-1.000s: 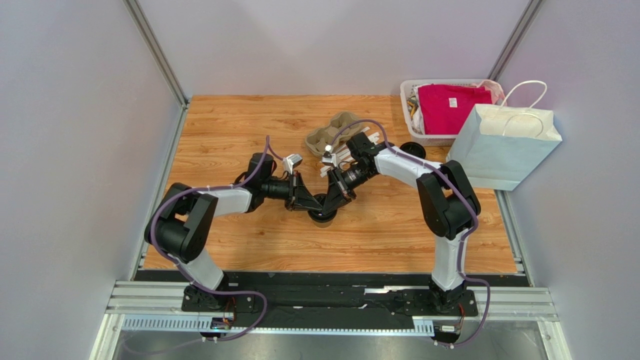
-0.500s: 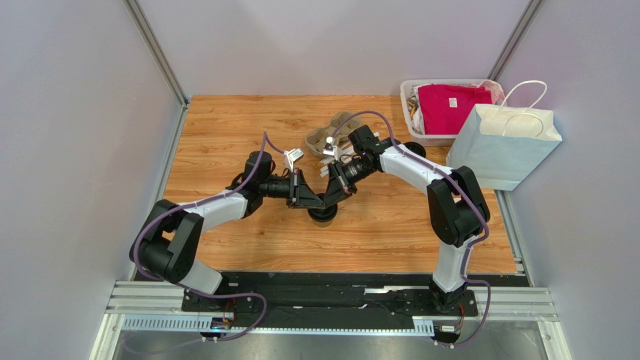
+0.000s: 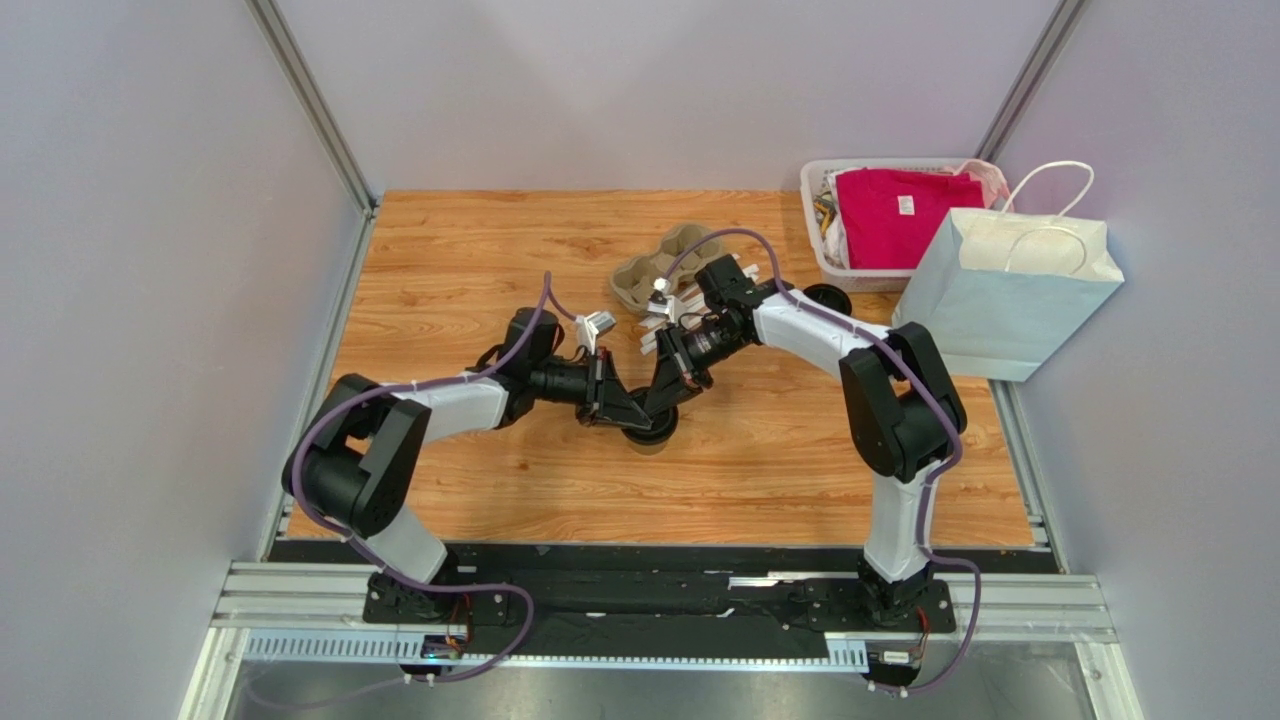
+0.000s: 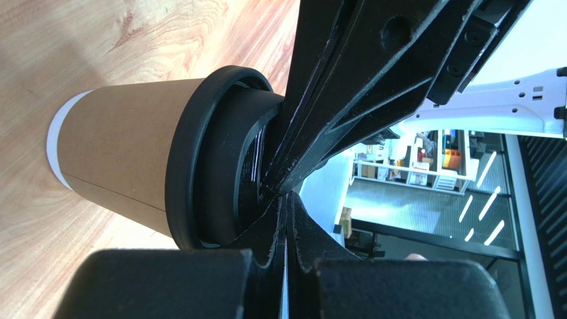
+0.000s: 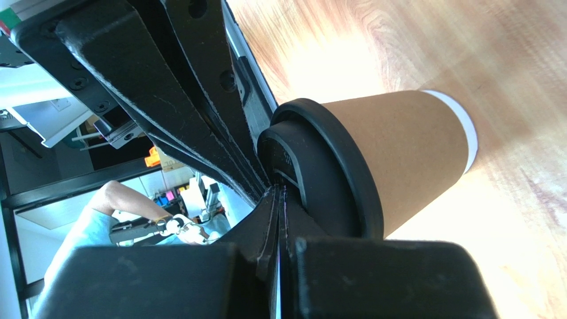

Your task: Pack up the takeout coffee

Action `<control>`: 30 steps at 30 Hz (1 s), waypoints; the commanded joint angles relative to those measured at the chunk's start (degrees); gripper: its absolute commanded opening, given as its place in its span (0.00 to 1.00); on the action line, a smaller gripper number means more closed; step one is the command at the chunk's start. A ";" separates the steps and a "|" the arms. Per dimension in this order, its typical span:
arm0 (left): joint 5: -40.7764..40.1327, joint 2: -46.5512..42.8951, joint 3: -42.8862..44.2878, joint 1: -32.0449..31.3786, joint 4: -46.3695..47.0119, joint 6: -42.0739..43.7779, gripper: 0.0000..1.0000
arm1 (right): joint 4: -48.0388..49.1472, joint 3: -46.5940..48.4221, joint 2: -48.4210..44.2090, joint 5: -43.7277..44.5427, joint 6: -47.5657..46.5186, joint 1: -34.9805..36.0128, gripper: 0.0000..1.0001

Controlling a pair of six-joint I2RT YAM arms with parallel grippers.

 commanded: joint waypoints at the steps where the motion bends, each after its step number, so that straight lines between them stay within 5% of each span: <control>1: -8.88 4.87 -0.56 -0.08 -7.77 6.96 0.00 | 1.01 -0.89 2.40 4.37 -0.71 0.52 0.00; 10: -11.80 7.33 0.84 0.80 -12.26 9.51 0.00 | 0.13 -1.15 5.65 5.45 -2.20 0.43 0.00; 15: -6.35 1.81 1.63 -0.69 -5.76 4.34 0.00 | -0.83 4.10 0.56 -0.10 -4.57 1.83 0.00; 25: -1.95 -9.44 0.31 -1.32 7.08 -6.57 0.00 | -19.02 21.94 0.21 -0.99 -16.88 2.02 0.02; 30: -3.44 -12.18 0.49 1.32 6.38 -6.31 0.00 | -20.53 16.27 -3.74 -0.37 -17.77 1.75 0.01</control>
